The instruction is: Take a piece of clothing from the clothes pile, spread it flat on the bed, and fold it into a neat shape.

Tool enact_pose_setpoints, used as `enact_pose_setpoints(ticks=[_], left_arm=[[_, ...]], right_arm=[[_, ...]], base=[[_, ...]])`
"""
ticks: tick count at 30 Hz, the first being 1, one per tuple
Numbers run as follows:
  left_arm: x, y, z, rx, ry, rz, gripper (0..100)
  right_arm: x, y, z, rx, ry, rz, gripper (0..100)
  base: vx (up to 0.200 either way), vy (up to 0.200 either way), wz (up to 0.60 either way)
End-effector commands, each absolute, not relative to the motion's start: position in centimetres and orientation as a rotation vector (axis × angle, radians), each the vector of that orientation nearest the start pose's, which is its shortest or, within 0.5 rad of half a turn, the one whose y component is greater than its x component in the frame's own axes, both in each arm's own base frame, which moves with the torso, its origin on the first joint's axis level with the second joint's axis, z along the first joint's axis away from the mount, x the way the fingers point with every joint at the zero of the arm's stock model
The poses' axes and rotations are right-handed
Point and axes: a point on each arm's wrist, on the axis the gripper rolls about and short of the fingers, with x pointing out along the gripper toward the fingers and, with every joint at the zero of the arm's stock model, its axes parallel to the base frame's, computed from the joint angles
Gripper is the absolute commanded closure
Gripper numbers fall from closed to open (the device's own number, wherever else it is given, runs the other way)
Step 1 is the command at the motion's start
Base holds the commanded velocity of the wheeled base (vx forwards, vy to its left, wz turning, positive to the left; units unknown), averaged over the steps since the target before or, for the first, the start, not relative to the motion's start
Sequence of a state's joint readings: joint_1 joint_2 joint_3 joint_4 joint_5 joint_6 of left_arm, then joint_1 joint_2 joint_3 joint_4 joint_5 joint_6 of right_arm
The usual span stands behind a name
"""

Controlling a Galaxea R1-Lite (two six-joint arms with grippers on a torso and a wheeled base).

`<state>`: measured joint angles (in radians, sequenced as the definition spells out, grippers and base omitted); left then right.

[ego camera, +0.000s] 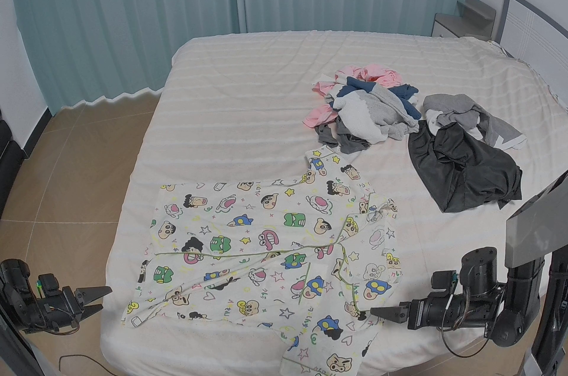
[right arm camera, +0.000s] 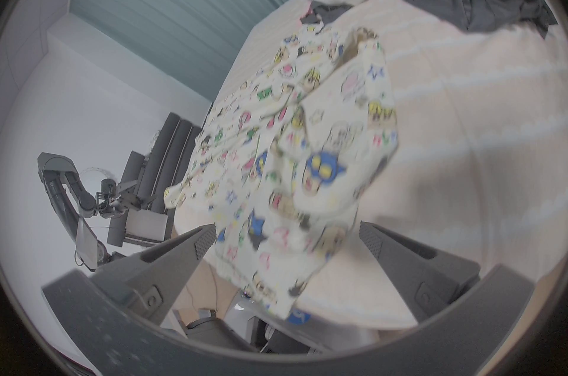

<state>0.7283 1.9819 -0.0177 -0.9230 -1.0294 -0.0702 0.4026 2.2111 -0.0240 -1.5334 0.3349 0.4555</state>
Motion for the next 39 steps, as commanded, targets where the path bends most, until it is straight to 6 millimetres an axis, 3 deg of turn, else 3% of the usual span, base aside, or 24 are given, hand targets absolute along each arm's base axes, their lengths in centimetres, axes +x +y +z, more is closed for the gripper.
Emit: enact_pose_setpoints(ticks=[1, 10, 19, 23, 39], left_arm=[[13.7, 9.7, 0.5, -0.885, 0.687, -0.248, 0], [14.1, 10.0, 0.8, -0.938, 0.679, -0.229, 0], [14.5, 10.3, 1.6, -1.011, 0.654, -0.223, 0], [14.5, 10.3, 1.5, -1.009, 0.655, -0.224, 0], [14.6, 10.4, 1.5, -1.006, 0.655, -0.225, 0]], right_arm=[[18.5, 10.8, -2.2, 0.393, 0.939, 0.571, 0], [18.3, 11.0, -3.7, 0.38, 0.989, 0.484, 0], [20.3, 13.9, -3.9, 0.452, 0.908, 0.498, 0], [20.1, 15.3, -4.7, 0.414, 0.904, 0.505, 0], [20.4, 15.4, -4.7, 0.414, 0.879, 0.483, 0]], base=[[0.0, 0.0, 0.0], [0.0, 0.0, 0.0], [0.0, 0.0, 0.0], [0.0, 0.0, 0.0], [0.0, 0.0, 0.0]])
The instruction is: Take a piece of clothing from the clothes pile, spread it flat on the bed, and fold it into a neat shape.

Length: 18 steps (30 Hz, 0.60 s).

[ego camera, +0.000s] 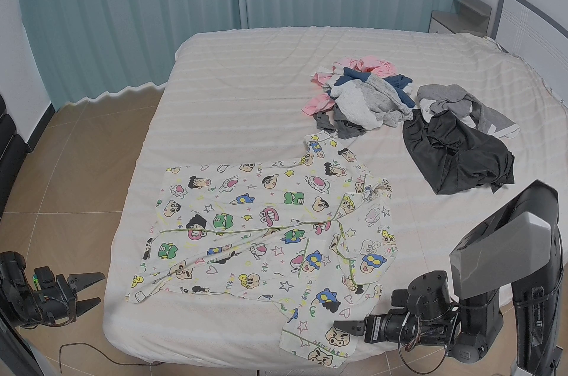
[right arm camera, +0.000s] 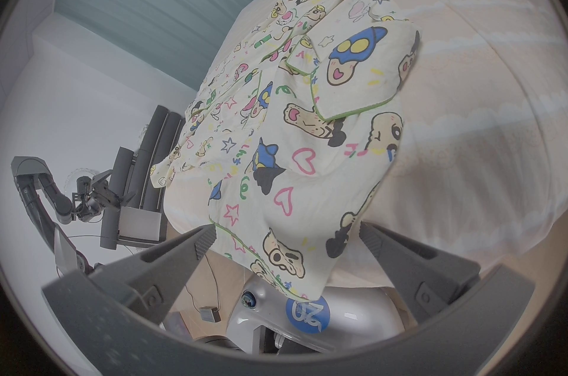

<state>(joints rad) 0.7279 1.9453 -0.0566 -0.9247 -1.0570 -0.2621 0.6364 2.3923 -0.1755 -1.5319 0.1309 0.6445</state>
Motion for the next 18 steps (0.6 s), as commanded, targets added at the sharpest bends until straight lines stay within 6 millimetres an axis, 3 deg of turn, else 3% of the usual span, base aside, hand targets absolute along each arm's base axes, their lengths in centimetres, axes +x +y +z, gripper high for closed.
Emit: enact_pose_setpoints(ticks=[1, 18], left_arm=[[14.65, 10.45, 1.44, -1.008, 0.656, -0.224, 0], [14.67, 10.5, 1.42, -1.005, 0.655, -0.224, 0]], right_arm=[[20.73, 15.57, -4.66, 0.419, 0.867, 0.486, 0], [21.38, 16.11, -5.02, 0.422, 0.852, 0.496, 0]], base=[[0.0, 0.0, 0.0], [0.0, 0.0, 0.0]])
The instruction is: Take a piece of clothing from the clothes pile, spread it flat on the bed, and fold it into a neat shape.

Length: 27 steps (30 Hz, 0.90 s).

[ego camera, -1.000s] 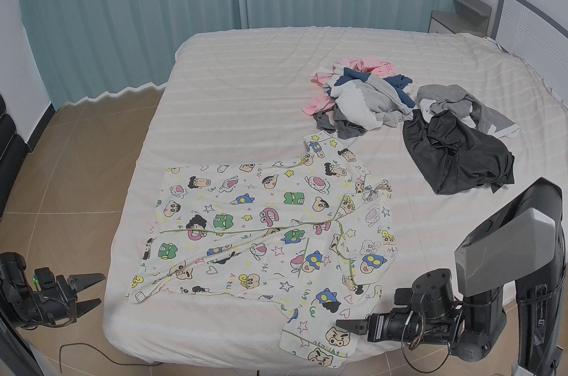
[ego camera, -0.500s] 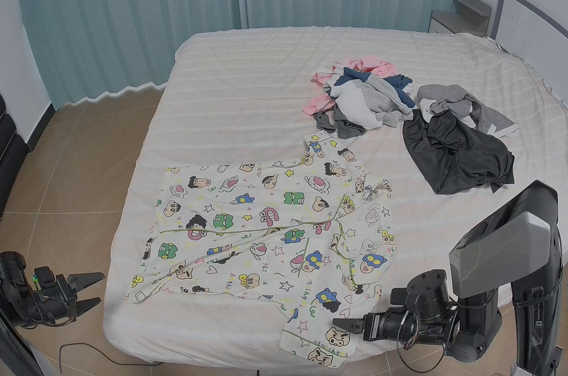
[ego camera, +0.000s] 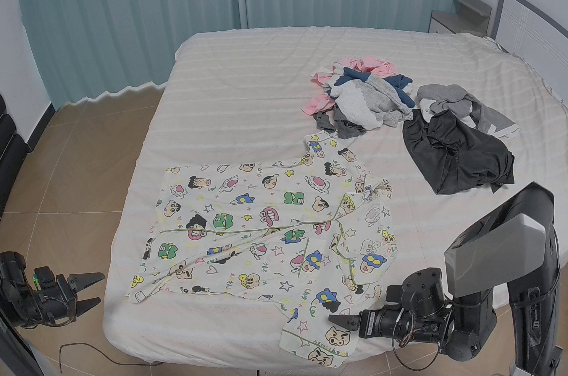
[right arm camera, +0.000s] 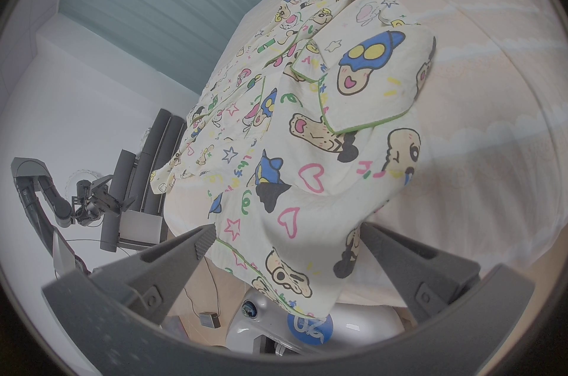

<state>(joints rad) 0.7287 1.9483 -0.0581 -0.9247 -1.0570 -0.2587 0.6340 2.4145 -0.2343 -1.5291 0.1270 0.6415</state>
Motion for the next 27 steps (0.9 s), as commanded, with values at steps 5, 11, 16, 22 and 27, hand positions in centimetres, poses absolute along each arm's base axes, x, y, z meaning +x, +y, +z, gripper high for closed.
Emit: enact_pose_setpoints(ticks=[5, 11, 16, 22, 27], left_arm=[[14.7, 10.5, 1.4, -1.005, 0.655, -0.224, 0], [14.7, 10.5, 1.4, -1.004, 0.653, -0.223, 0], [14.6, 10.5, 1.4, -1.006, 0.654, -0.223, 0], [14.6, 10.6, 1.4, -1.005, 0.652, -0.222, 0], [14.6, 10.4, 1.4, -0.993, 0.655, -0.228, 0]], right_arm=[[21.4, 16.1, -5.0, 0.42, 0.857, 0.491, 100], [21.2, 15.8, -5.2, 0.406, 0.865, 0.461, 100], [20.8, 15.4, -5.2, 0.394, 0.874, 0.436, 100], [19.5, 14.2, -5.1, 0.364, 0.917, 0.411, 100], [19.3, 12.3, -4.0, 0.35, 0.889, 0.366, 100]], base=[[0.0, 0.0, 0.0], [0.0, 0.0, 0.0], [0.0, 0.0, 0.0], [0.0, 0.0, 0.0], [0.0, 0.0, 0.0]])
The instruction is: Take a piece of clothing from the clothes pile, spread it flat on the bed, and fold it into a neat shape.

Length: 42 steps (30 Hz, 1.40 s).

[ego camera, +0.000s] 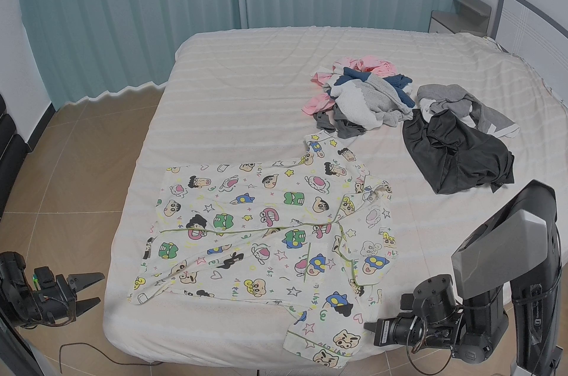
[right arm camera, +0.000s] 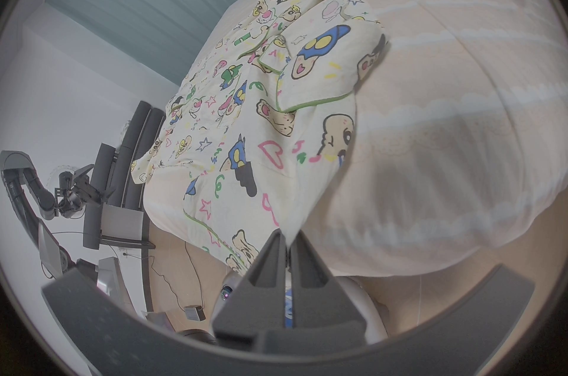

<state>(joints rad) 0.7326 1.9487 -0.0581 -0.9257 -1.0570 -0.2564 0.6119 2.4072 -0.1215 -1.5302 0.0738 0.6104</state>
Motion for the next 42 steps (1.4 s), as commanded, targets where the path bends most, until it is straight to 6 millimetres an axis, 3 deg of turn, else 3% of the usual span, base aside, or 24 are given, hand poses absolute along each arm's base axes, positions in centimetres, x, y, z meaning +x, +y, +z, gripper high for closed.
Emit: enact_pose_setpoints(ticks=[1, 7, 15, 29, 30, 37, 42], left_arm=[[14.5, 10.4, 1.3, -0.983, 0.654, -0.231, 0], [14.4, 10.2, 0.6, -0.945, 0.675, -0.247, 0], [13.6, 9.6, -0.5, -0.863, 0.703, -0.292, 0], [13.6, 9.6, -0.7, -0.855, 0.705, -0.297, 0], [13.6, 9.6, -0.7, -0.856, 0.706, -0.297, 0], [13.6, 9.6, -0.7, -0.855, 0.705, -0.297, 0], [13.7, 9.6, -0.8, -0.857, 0.705, -0.296, 0]], right_arm=[[19.2, 11.9, -3.7, 0.352, 0.886, 0.358, 100], [18.3, 10.8, -3.5, 0.322, 0.919, 0.333, 100], [18.8, 9.9, -3.3, 0.336, 0.904, 0.295, 100], [18.2, 11.1, -3.1, 0.327, 0.908, 0.357, 100], [18.1, 11.2, -3.1, 0.322, 0.911, 0.364, 0], [17.5, 12.1, -3.4, 0.299, 0.933, 0.409, 0], [19.3, 13.4, -4.4, 0.307, 0.885, 0.425, 0]], base=[[0.0, 0.0, 0.0], [0.0, 0.0, 0.0], [0.0, 0.0, 0.0], [0.0, 0.0, 0.0], [0.0, 0.0, 0.0], [0.0, 0.0, 0.0], [0.0, 0.0, 0.0]])
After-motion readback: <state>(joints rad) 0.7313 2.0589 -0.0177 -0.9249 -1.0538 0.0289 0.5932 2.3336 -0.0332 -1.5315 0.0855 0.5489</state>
